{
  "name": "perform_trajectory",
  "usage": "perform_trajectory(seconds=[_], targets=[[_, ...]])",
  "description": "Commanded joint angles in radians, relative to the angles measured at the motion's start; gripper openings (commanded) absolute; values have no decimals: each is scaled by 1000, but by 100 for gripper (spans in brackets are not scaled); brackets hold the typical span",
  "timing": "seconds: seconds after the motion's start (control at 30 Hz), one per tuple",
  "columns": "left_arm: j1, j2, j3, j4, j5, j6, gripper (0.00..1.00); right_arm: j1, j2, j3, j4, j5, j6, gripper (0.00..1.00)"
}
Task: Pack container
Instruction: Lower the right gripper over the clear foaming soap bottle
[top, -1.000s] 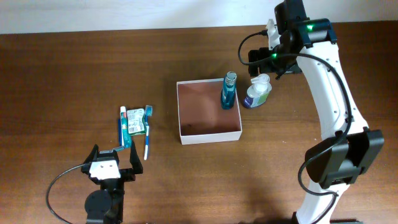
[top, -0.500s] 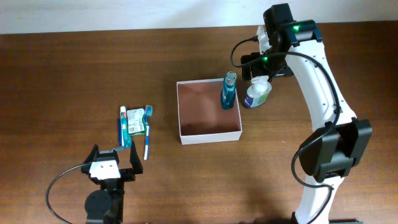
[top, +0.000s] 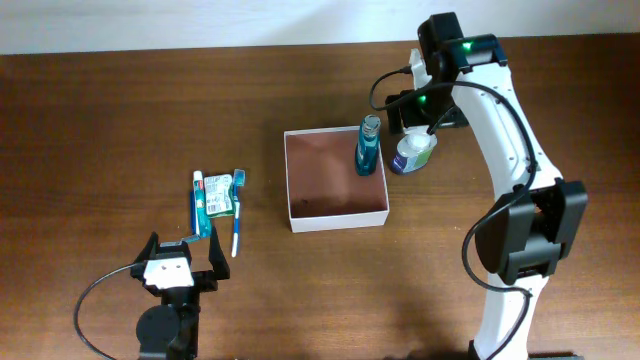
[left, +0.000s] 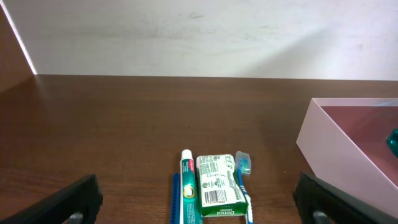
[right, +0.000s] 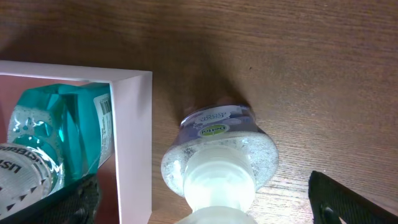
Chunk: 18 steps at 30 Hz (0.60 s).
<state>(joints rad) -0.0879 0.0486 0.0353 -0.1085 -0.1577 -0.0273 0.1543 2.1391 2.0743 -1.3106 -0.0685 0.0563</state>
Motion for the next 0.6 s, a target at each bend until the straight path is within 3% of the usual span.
perform_trajectory(seconds=[0.0, 0.57], targets=[[6, 0, -8, 3, -6, -3, 100, 2, 11, -8, 0, 22, 1, 98], [6, 0, -8, 3, -6, -3, 100, 2, 11, -14, -26, 35, 4, 95]])
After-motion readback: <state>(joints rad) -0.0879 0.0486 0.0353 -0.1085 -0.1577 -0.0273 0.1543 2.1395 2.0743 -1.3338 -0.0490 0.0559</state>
